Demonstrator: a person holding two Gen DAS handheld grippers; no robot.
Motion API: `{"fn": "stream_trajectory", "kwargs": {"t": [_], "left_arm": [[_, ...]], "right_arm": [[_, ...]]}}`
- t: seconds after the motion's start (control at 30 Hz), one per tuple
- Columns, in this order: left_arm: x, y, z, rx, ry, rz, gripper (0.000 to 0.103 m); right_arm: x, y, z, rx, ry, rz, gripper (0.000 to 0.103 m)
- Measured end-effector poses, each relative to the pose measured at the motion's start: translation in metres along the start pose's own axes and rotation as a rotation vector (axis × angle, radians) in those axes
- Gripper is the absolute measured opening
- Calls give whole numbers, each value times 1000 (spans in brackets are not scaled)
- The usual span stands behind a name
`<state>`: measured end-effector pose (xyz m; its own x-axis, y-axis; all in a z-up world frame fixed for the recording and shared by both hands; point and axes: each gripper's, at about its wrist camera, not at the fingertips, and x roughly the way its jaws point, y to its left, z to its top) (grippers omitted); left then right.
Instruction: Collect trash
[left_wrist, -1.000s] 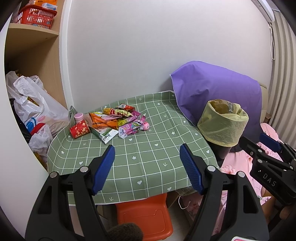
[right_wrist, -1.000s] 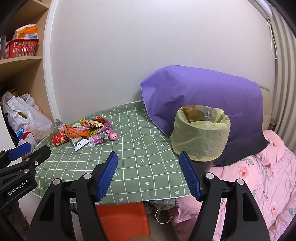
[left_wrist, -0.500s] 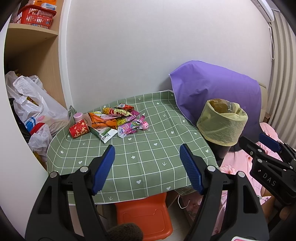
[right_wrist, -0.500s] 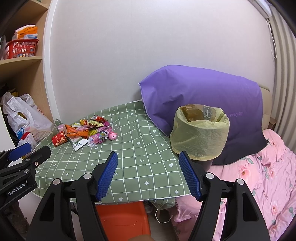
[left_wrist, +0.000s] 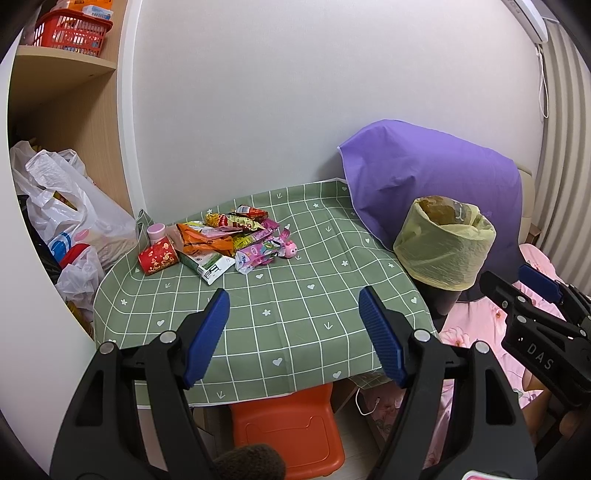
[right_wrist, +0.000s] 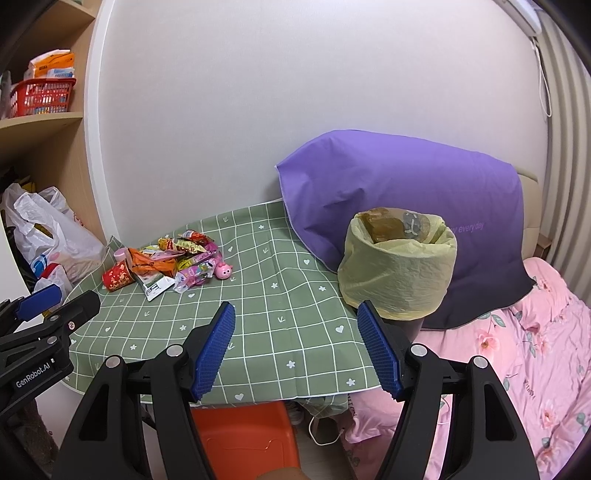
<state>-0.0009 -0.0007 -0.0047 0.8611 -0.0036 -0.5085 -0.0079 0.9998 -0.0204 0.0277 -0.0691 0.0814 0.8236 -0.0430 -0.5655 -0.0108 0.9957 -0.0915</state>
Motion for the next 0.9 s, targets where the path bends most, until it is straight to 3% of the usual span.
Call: {"fn": "stream_trajectory", "kwargs": {"t": [0.6, 0.77, 0.9], "left_arm": [[17, 8, 5, -17, 2, 17, 69], [46, 37, 22, -52, -47, 91, 69], [75, 69, 37, -112, -40, 153, 69]], "right_arm": [[17, -1, 8, -26, 12, -3, 65], [37, 7, 18, -58, 5, -8, 65], [66, 21, 26, -81, 30, -2, 65]]}}
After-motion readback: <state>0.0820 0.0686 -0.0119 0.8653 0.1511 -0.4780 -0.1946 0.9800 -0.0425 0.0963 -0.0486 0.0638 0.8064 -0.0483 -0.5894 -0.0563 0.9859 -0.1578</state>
